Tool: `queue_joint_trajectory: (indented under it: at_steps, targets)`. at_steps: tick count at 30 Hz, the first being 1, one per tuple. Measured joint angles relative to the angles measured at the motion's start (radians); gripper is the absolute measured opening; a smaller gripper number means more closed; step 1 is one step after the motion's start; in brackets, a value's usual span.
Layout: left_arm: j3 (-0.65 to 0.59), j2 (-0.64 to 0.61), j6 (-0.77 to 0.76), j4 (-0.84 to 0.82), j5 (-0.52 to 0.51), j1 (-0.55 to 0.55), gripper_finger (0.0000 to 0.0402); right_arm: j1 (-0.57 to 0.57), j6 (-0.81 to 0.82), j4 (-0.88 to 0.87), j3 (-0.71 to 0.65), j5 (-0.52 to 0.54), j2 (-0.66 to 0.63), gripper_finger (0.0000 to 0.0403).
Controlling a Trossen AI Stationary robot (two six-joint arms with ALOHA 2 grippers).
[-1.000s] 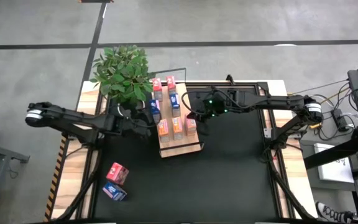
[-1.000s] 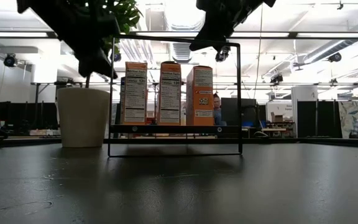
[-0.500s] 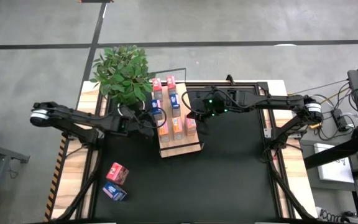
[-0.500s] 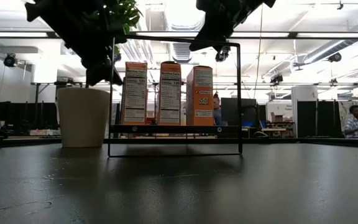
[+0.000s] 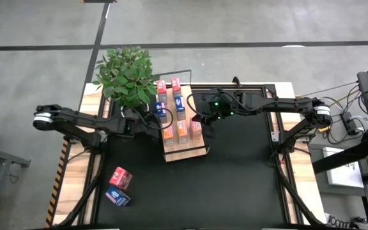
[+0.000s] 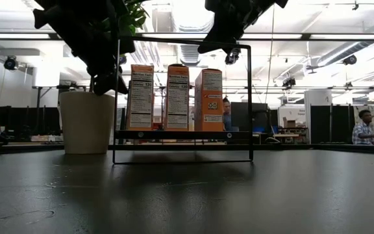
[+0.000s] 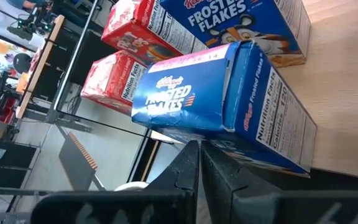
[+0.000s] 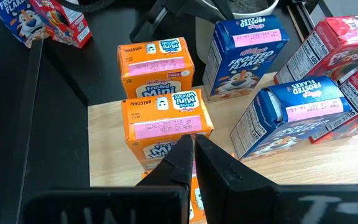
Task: Stack cereal on shelf
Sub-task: Adjust the blue cereal box on the shelf
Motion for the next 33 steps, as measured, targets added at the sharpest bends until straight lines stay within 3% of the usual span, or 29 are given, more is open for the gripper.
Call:
queue_joint_trajectory:
  at_steps: [33]
  targets:
    - [-0.002,0.02,-0.005,0.01,0.086,0.056,0.0,0.0,0.0,0.003,0.0,0.0,0.0,0.0009]
